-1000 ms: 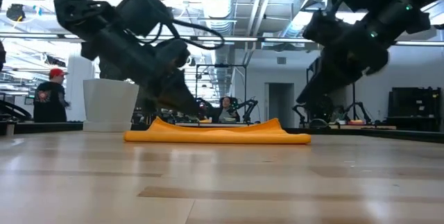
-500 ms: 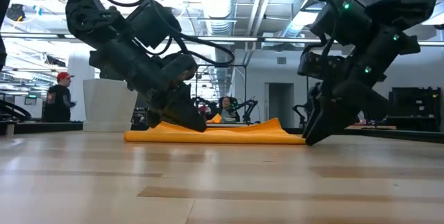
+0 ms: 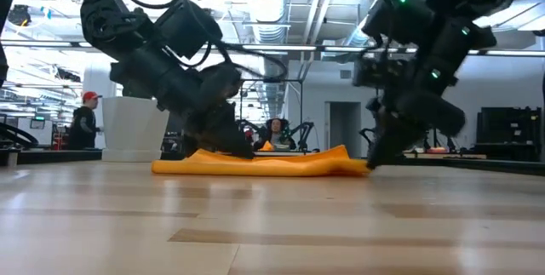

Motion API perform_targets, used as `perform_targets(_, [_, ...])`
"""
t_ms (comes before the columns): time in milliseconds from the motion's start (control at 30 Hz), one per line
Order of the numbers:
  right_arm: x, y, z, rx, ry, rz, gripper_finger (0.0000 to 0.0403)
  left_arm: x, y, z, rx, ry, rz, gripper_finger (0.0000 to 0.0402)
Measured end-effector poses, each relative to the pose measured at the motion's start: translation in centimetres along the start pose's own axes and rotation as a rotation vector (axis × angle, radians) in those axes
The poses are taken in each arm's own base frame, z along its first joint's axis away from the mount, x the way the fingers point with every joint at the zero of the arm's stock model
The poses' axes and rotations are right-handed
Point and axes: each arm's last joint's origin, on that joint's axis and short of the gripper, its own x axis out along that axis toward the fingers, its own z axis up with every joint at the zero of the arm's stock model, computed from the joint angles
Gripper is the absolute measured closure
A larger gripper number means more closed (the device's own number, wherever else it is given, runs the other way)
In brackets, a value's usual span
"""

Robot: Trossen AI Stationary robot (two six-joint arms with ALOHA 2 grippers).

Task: Fold microfiber towels
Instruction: Fold the orange microfiber towel

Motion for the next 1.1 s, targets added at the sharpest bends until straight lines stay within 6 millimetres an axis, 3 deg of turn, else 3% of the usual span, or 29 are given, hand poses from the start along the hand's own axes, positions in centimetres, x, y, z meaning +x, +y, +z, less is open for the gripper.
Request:
perform_targets(200, [-0.5, -0.2, 1.5, -0.005, -0.034, -0.001, 0.0377, 0.2, -2.4, 2.5, -0.026, -0.175, -0.098, 0.0401])
perform_targets(333, [-0.5, -0.1, 1.6, 0.000, -0.037, 0.001, 0.0390, 2.1, -3.1, 1.9, 0.043, -0.106, -0.018, 0.0401])
perform_targets(700, [-0.7, 0.2, 1.4, 0.058, -0.017, 0.010, 0.0385, 7.0, -4.4, 1.2, 0.054, -0.006, -0.102, 0.0401])
perform_targets(933, [-1.6, 1.3, 1.3, 0.025, -0.016, 0.051, 0.0386, 7.2, -4.6, 1.3, 0.069, 0.009, -0.134, 0.0401])
perform_targets(1100, [-1.8, 1.7, 1.0, 0.010, 0.012, 0.056, 0.0386, 5.4, -5.7, 2.7, 0.090, 0.007, -0.185, 0.0401])
